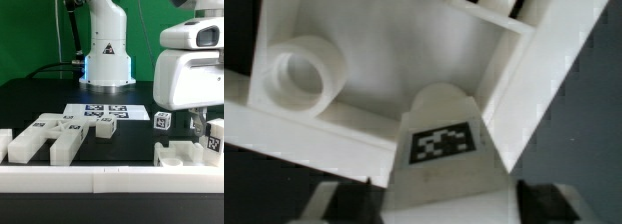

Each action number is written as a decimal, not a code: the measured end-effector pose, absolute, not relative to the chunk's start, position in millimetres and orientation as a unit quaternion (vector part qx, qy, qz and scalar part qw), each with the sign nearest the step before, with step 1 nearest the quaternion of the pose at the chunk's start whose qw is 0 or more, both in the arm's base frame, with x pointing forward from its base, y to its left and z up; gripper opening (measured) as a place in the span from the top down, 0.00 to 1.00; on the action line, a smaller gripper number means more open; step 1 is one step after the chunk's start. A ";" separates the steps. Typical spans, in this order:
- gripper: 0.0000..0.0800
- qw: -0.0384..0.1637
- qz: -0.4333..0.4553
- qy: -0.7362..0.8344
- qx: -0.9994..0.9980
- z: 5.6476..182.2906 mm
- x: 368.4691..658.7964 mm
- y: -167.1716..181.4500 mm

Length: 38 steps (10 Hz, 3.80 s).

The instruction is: Assemble chair

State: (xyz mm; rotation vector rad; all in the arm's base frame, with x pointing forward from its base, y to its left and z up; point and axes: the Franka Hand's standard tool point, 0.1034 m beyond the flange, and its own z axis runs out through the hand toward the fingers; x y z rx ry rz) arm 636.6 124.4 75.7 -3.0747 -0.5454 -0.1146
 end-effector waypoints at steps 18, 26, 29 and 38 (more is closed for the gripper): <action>0.64 0.043 -0.012 0.444 -0.895 73.3 633.6 127.4; 0.20 0.042 -0.004 0.456 -0.889 75.3 633.4 130.1; 0.19 0.040 -0.011 0.321 -0.946 75.8 633.6 131.8; 0.19 0.023 -0.024 -0.043 -0.999 74.6 633.1 131.4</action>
Offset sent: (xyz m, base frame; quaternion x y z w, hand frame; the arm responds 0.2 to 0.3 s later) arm 0.0000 0.0000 0.0000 0.0000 0.0000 0.1938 0.9810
